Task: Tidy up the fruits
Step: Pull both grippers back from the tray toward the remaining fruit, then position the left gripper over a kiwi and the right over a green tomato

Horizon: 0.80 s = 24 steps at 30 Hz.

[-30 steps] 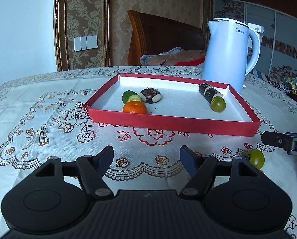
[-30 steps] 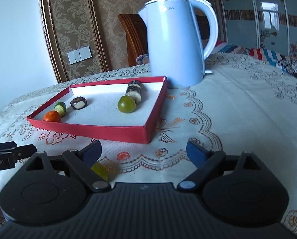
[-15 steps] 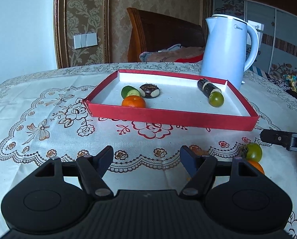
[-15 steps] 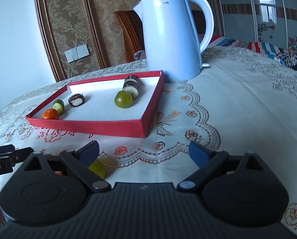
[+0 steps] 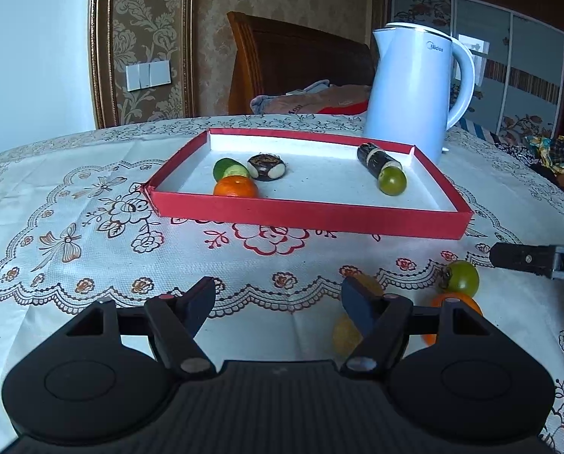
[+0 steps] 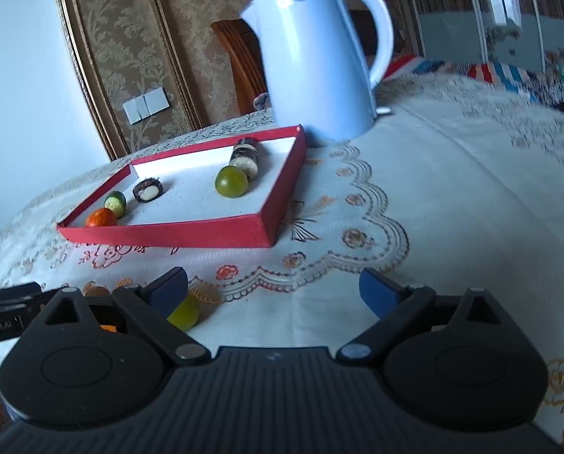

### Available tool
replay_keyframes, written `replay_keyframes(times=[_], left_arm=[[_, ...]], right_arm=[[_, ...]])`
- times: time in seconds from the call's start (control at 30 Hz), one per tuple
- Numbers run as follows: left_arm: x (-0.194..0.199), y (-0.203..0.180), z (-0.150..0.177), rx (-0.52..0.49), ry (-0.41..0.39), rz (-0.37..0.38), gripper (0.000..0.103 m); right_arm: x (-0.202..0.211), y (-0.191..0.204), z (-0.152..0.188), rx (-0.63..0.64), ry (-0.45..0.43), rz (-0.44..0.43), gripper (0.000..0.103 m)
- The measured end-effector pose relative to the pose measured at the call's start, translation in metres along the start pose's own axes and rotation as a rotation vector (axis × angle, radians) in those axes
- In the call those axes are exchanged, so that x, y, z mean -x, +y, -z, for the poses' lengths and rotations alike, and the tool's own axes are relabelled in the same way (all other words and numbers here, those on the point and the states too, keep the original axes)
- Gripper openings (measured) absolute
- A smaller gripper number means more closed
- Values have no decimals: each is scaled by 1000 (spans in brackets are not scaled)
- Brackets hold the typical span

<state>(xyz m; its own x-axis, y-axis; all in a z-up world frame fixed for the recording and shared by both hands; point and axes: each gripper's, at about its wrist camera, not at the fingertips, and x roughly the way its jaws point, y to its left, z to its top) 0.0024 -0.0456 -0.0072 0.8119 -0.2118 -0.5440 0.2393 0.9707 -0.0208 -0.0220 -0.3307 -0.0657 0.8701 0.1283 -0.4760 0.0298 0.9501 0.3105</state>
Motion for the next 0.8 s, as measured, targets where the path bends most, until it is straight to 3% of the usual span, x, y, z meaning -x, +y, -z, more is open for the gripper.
replay_keyframes(times=[0.23,0.3,0.8], left_arm=[[3,-9,2,-42,-3,66,74],[3,-12,3,-59,4,90,80],[4,-37,13,-214,-5,101,82]], right_arm=[[-2,-5,0,-30,6,-17,99],[-3,-5,0,-33,10,-19,100],[-3,-9,0,-60,9,-30,103]])
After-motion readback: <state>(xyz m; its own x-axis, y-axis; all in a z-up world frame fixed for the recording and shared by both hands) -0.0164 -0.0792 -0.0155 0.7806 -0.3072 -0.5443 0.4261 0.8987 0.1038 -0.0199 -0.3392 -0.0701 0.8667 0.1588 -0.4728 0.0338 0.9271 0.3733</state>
